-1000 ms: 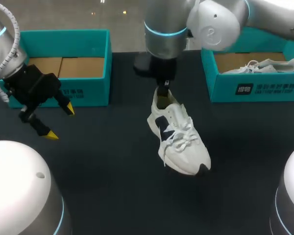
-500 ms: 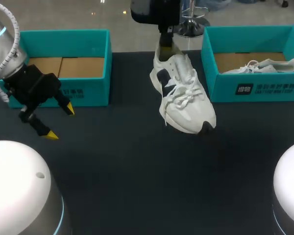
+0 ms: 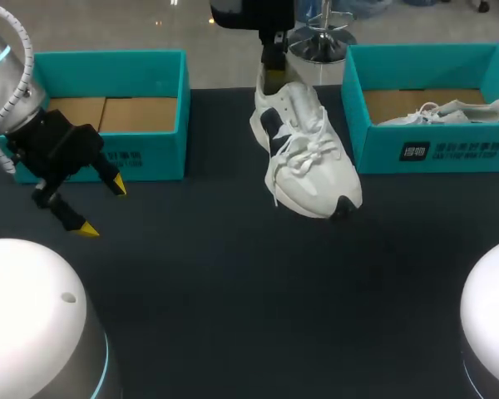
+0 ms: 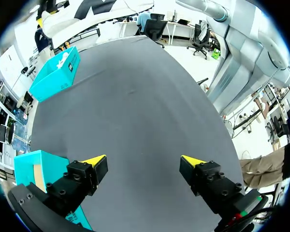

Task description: Take the shoe out of the shoebox, open the shoe tongue, remove and reinsert the insole, then place the shoe into the shoebox

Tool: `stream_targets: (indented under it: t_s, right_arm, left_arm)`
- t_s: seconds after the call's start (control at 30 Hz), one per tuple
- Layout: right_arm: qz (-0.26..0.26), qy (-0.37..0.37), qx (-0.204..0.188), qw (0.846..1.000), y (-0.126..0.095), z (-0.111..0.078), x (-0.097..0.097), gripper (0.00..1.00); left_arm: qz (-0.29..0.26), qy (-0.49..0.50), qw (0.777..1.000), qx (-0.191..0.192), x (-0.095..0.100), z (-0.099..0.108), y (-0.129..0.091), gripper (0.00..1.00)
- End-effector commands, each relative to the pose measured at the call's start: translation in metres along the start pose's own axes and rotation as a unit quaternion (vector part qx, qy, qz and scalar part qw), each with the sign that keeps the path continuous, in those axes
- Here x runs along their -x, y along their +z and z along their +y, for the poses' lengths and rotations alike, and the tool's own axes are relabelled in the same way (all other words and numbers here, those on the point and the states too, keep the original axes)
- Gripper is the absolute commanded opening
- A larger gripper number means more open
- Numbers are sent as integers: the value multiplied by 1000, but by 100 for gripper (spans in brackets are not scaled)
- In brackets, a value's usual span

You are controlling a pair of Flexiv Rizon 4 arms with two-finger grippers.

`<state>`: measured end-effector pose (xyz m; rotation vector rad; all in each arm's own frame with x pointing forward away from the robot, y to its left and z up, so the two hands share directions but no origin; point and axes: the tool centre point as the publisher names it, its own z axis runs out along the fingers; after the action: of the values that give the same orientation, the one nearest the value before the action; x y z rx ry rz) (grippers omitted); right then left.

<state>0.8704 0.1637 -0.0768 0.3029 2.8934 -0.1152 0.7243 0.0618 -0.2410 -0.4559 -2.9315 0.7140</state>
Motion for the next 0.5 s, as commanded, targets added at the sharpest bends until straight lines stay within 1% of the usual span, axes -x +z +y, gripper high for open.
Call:
stream_targets:
  t_s: [0.03,0.13,0.17,0.2,0.23,0.27,0.3,0.37,0.4,0.47,0.5]
  right_arm:
    - [1,0,-1,1000,-2,0,1,0]
    - [1,0,-1,1000,-2,0,1,0]
    - [-7,7,4,1000,3,-11,14,0]
    - [-2,9,-4,1000,9,-22,28,0]
    - [-10,13,-3,1000,12,-31,39,0]
    - [-14,25,-1,1000,17,-46,54,0]
    - [-9,28,-9,1000,23,-59,70,0]
    - [-23,46,-13,999,31,-83,98,0]
    - [-21,46,-27,998,35,-95,113,0]
    - [-34,59,-21,997,41,-119,141,0]
    - [-33,59,-34,997,44,-132,159,0]
  left_arm:
    - [0,0,1000,1,0,0,0,100]
    - [0,0,1000,1,0,0,0,100]
    - [0,0,1000,1,0,0,0,100]
    - [0,0,1000,1,0,0,0,100]
    - [0,0,1000,1,0,0,0,100]
    - [0,0,1000,1,0,0,0,100]
    - [0,0,1000,1,0,0,0,100]
    - [0,0,1000,1,0,0,0,100]
    - [0,0,1000,1,0,0,0,100]
    - [0,0,1000,1,0,0,0,100]
    - [0,0,1000,1,0,0,0,100]
